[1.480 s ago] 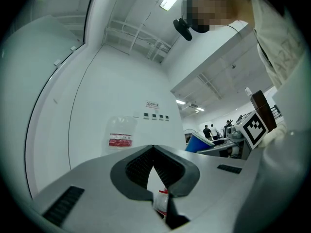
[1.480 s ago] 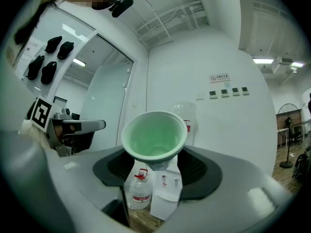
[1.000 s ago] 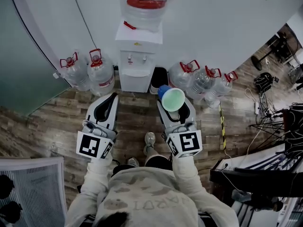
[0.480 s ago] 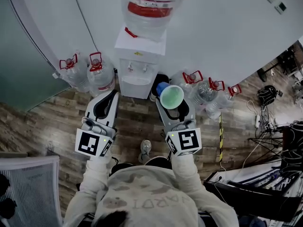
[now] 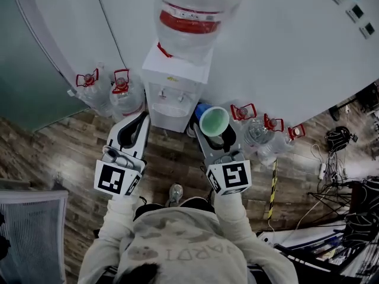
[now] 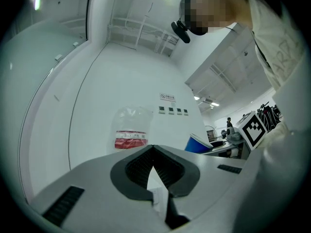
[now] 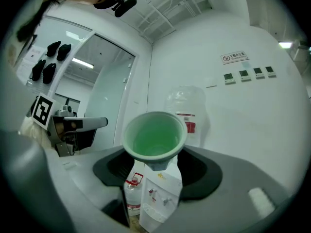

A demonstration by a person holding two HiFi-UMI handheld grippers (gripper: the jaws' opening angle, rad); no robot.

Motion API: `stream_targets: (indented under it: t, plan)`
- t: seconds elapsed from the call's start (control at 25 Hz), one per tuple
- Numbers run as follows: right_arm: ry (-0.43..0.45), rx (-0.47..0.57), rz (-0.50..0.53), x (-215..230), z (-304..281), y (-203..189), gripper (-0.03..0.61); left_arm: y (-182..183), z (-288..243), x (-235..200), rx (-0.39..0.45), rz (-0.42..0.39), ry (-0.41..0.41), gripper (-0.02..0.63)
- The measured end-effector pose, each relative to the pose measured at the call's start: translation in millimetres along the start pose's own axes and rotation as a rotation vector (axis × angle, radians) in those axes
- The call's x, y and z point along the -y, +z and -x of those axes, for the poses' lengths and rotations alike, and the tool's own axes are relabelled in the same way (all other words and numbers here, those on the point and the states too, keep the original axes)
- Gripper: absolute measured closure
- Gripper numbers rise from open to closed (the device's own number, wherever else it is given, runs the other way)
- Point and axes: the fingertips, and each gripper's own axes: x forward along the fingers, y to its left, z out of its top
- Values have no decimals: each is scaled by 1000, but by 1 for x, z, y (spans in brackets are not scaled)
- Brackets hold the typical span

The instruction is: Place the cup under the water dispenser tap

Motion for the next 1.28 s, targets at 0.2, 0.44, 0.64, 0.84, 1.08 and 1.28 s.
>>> stream_targets:
  t: [0.2,0.44,0.64,0.84,1.08,1.28]
  plan:
    - [49,-10,-14,22,-23,-11,293,-8,-28,-4,-9,-9,42,609]
    - [91,-14,-28,35,-39,-19,293,-15,-45,-1,-31,-21,59,609]
    - [124,-25,-39,33,-58,-27,293,-21,-51,-12,-43,-20,78,609]
    - [143,-49,-46,30,-81,-40,293,-32,-56,-28,-60,-18,85,609]
    - [155,-90,-69,22,-114,-66,293,-51,-67,-57,-81,-2,86,609]
    - [176,-130,-98,15,-141,-94,293,-70,-77,-76,-103,19,74,609]
